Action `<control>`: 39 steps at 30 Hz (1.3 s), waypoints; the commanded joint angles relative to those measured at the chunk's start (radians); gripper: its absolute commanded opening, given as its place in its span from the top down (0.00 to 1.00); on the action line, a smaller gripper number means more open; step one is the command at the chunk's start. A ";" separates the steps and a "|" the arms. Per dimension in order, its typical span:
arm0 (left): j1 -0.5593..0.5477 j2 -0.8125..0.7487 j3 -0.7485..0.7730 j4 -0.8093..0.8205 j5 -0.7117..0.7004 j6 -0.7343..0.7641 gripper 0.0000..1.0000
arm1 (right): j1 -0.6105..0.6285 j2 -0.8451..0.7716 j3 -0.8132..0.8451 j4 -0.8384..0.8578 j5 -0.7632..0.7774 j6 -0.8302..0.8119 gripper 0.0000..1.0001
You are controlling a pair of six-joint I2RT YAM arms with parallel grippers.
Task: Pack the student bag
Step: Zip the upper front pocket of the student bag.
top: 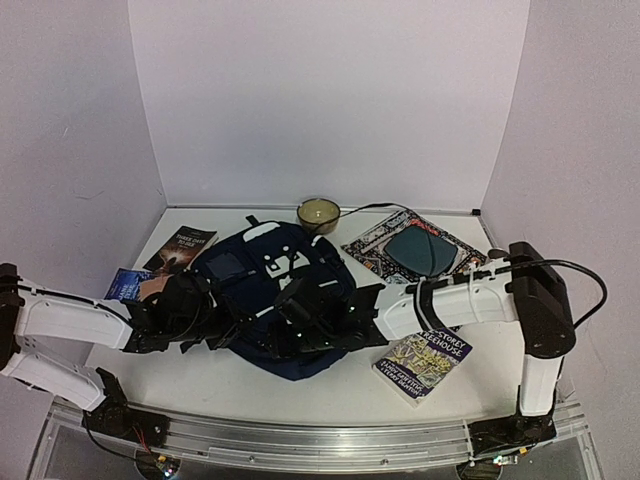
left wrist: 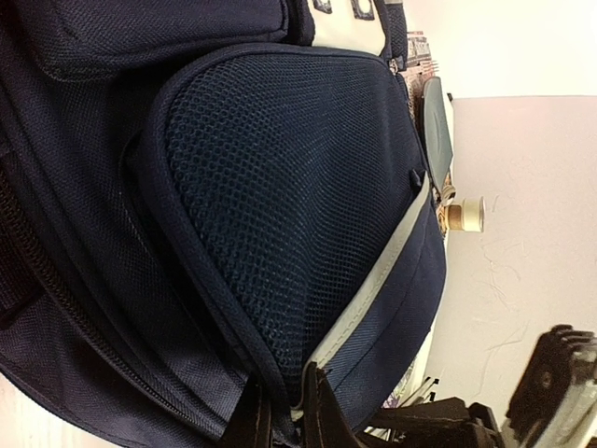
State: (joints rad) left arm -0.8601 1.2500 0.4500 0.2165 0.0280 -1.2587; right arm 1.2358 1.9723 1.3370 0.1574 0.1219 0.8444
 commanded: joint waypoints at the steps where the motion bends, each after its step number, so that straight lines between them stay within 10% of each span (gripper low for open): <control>1: -0.020 0.001 0.065 0.121 -0.008 -0.018 1.00 | 0.002 0.041 0.044 -0.007 0.031 0.011 0.60; 15: -0.027 -0.031 0.019 0.124 -0.056 -0.008 1.00 | 0.002 -0.021 -0.024 -0.049 0.124 -0.034 0.99; 39: 0.088 -0.245 -0.018 -0.402 -0.176 0.286 1.00 | -0.214 -0.332 -0.307 -0.275 0.300 -0.348 1.00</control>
State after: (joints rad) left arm -0.8636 1.0521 0.4168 -0.0004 -0.0257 -1.0993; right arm 1.0910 1.7104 1.0570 0.0512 0.2795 0.5522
